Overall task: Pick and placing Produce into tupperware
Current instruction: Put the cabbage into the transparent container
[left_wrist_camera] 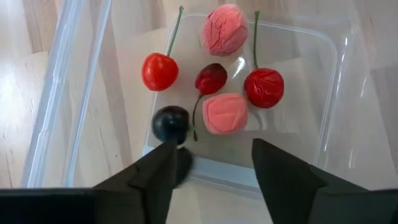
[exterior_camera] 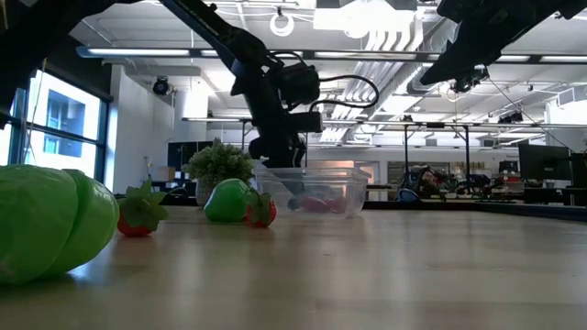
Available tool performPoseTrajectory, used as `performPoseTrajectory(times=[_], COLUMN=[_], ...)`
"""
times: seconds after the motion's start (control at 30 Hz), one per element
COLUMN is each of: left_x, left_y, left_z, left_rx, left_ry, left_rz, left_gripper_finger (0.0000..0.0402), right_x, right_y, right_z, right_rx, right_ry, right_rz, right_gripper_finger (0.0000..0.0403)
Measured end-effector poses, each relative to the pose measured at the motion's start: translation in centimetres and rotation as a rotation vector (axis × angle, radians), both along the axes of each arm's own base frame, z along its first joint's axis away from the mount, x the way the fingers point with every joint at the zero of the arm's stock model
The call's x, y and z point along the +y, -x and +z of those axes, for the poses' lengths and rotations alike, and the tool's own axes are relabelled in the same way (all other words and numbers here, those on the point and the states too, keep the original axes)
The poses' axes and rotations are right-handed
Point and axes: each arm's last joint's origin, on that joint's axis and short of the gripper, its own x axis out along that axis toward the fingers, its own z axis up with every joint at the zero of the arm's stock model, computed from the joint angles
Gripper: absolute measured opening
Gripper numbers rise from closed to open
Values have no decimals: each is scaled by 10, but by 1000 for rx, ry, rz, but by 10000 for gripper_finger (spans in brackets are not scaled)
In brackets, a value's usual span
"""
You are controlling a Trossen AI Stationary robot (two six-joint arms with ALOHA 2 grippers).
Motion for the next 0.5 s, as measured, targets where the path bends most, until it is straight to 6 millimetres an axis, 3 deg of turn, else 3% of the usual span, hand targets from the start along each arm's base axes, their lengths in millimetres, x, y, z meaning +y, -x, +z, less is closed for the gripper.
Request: performPoseTrajectory(times=[0.23,0.5], left_x=[-2,-10], left_y=[-1,-2], left_z=[15,71], left_rx=[4,49], left_ry=[64,85], left_rz=[4,-22], left_gripper_finger=[229,230], right_x=[0,0], right_y=[0,0], right_z=[0,0], right_rx=[0,-1], right_ry=[-1,-3], right_rz=[1,4], right_gripper_finger=[75,75])
